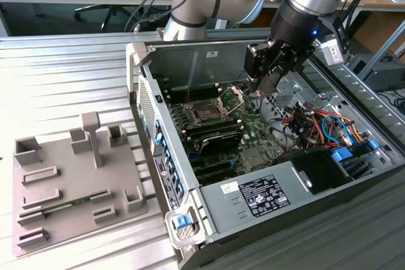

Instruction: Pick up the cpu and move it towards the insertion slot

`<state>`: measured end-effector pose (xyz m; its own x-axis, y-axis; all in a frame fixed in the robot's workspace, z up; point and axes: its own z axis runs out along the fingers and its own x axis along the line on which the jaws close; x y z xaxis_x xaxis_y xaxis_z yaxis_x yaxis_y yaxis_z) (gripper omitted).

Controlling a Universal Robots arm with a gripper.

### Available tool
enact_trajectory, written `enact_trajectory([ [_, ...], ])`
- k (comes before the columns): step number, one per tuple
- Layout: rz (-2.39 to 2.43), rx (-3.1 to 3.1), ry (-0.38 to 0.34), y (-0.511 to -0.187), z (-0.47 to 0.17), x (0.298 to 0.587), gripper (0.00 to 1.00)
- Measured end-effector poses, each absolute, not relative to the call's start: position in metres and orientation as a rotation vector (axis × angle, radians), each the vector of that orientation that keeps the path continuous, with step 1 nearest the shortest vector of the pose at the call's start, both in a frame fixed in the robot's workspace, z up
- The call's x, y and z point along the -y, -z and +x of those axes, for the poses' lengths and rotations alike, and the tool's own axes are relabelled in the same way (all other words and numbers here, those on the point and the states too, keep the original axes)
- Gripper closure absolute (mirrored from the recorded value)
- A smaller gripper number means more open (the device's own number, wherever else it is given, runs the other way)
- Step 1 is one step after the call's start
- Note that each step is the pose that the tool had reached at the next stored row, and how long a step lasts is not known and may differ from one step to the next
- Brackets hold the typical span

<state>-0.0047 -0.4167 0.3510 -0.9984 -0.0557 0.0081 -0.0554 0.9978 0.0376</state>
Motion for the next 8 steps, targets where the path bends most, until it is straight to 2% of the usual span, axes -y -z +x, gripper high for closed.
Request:
enact_trajectory([
  [8,0.087,3.131,0.058,-0.3499,-0.0060,0.4136,0.45],
])
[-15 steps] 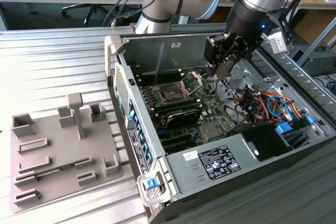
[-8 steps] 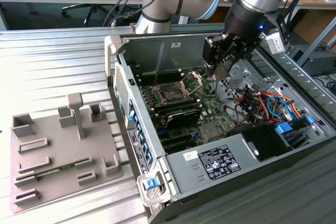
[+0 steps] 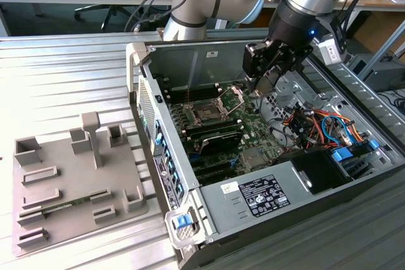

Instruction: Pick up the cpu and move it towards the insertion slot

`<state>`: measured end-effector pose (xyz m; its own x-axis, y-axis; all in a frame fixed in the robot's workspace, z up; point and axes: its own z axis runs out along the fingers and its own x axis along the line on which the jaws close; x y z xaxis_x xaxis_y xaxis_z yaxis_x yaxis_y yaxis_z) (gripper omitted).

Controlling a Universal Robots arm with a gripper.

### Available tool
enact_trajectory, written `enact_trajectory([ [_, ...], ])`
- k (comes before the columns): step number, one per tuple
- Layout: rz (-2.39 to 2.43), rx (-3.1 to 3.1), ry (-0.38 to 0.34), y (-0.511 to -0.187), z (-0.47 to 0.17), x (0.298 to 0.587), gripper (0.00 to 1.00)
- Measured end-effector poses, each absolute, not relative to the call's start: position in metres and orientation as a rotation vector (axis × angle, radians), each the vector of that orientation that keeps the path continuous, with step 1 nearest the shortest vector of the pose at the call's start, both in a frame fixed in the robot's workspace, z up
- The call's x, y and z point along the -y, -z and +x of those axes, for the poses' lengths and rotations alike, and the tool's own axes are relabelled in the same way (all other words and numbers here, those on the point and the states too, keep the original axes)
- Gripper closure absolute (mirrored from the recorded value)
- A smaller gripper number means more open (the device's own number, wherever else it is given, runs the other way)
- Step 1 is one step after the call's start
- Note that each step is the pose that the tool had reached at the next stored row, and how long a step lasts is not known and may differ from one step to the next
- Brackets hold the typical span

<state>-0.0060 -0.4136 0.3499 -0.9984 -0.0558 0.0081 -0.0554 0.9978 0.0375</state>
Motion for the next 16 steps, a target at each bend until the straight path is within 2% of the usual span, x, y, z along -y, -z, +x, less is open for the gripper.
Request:
enact_trajectory([
  [16,0.087,3.131,0.058,-0.3481,-0.0062,0.4041,0.45],
])
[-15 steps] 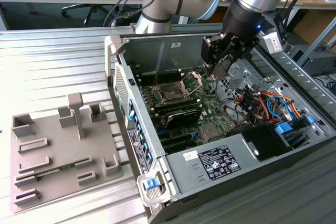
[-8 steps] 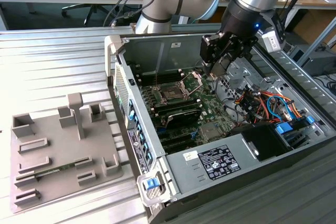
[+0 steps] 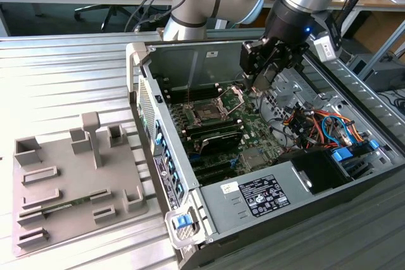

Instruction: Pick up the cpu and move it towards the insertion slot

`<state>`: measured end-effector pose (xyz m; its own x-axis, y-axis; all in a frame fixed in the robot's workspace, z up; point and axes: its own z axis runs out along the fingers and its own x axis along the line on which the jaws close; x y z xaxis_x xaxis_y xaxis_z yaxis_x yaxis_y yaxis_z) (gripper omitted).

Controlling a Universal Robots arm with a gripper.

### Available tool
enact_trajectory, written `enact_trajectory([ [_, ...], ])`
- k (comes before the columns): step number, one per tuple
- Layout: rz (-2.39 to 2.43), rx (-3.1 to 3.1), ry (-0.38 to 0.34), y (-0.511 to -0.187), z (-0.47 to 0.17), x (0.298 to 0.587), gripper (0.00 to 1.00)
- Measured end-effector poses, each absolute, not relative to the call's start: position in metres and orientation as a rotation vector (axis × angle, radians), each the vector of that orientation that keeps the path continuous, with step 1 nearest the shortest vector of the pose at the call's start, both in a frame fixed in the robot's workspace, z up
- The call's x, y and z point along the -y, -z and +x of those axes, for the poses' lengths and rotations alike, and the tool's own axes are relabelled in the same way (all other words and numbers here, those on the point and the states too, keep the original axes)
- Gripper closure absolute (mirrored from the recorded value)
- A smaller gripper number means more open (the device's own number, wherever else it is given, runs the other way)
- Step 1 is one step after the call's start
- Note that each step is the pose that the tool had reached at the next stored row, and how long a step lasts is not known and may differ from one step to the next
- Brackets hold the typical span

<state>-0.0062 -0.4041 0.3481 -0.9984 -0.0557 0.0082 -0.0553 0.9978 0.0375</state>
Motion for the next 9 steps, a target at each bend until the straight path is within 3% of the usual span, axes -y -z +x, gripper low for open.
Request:
enact_trajectory([
  [9,0.087,3.131,0.058,-0.3469,-0.0066,0.3974,0.45],
])
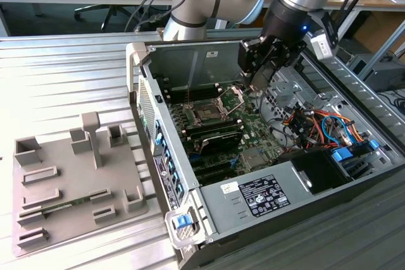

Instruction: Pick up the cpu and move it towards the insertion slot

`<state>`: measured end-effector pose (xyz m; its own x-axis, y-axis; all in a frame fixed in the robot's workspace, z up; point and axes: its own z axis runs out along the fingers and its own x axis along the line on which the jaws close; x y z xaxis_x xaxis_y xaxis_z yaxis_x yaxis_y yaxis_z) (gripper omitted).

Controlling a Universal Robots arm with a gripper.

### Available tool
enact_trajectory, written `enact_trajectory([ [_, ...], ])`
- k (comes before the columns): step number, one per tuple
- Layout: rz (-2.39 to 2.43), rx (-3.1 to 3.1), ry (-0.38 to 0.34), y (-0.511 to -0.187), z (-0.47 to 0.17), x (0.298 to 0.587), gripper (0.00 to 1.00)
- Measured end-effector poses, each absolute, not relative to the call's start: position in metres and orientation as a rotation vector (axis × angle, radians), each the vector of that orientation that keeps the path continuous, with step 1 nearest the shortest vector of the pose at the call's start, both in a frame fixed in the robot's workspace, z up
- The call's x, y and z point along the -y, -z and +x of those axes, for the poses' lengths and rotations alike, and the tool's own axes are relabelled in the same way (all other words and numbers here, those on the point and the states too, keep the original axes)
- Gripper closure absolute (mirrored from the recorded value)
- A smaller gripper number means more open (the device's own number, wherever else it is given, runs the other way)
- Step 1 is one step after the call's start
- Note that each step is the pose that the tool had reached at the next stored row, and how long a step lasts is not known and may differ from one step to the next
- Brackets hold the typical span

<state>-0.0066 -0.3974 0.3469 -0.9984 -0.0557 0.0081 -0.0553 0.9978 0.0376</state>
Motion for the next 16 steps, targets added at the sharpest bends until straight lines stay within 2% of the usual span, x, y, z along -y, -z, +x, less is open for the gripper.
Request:
enact_trajectory([
  [16,0.087,3.131,0.059,-0.3448,-0.0076,0.3885,0.45],
])
